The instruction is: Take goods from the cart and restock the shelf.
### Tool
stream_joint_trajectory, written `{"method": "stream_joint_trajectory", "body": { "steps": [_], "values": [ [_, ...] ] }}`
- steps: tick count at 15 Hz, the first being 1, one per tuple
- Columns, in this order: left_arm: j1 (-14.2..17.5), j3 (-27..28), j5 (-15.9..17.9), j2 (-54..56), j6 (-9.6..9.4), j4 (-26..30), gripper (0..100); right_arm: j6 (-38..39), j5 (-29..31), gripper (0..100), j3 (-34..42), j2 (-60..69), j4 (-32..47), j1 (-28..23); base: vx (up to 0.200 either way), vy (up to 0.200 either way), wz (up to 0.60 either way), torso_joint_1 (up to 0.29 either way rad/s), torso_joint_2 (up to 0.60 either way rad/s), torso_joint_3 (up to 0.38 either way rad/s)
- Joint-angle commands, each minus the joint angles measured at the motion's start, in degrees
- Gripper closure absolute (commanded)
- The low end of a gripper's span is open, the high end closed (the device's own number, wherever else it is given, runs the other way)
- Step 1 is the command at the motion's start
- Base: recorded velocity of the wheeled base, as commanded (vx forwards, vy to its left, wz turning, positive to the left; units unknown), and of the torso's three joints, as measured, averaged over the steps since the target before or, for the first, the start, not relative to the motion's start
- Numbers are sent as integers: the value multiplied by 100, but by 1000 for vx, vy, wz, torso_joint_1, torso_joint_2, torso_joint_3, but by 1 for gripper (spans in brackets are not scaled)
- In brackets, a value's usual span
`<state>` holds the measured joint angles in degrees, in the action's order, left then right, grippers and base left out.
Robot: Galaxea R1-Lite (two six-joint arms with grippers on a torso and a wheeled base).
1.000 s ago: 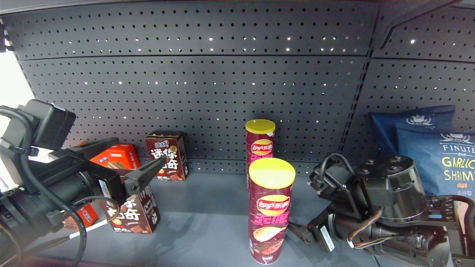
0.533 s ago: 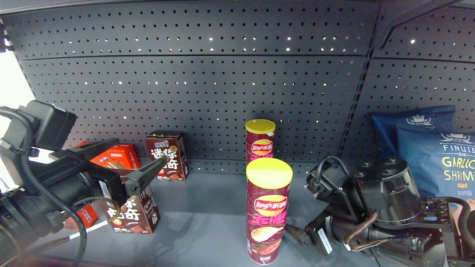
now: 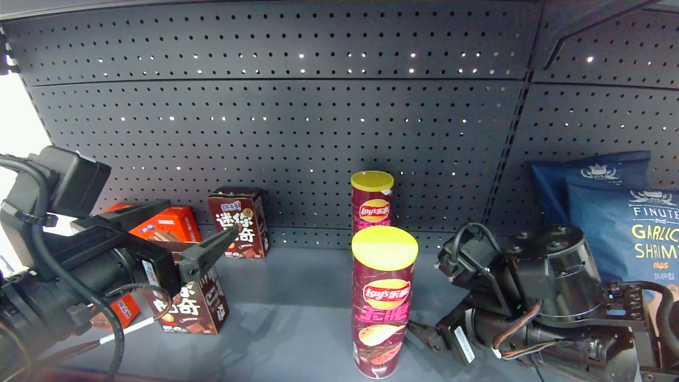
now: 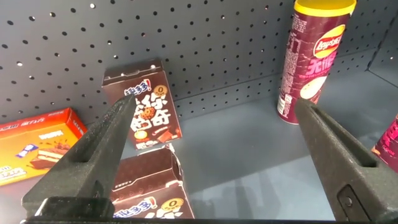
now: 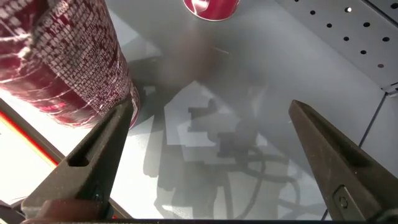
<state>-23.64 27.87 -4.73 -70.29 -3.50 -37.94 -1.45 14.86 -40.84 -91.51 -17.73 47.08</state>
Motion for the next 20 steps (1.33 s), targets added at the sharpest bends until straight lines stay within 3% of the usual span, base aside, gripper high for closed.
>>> {"method": "stream_joint_trajectory", "body": {
  "steps": [1,14,17,20],
  "values": [
    [-1,-1,-2,-2,-2,-3,0,-4,-1,0,-3,11,-3,3,0,0,0,0,0,0],
    [-1,-53,-2,7,7,-3,0,13,-1,0,15,20,-3,73,0,0,0,0,0,0],
    [43,-62,-2,59,7,-3,0,31,-1,0,428,1004,-3,-278,0,0,0,0,0,0],
    [246,-71,-10,323,7,-3,0,22,175,0,665,2138,-3,-999,0,0,0,0,0,0]
  ]
}}
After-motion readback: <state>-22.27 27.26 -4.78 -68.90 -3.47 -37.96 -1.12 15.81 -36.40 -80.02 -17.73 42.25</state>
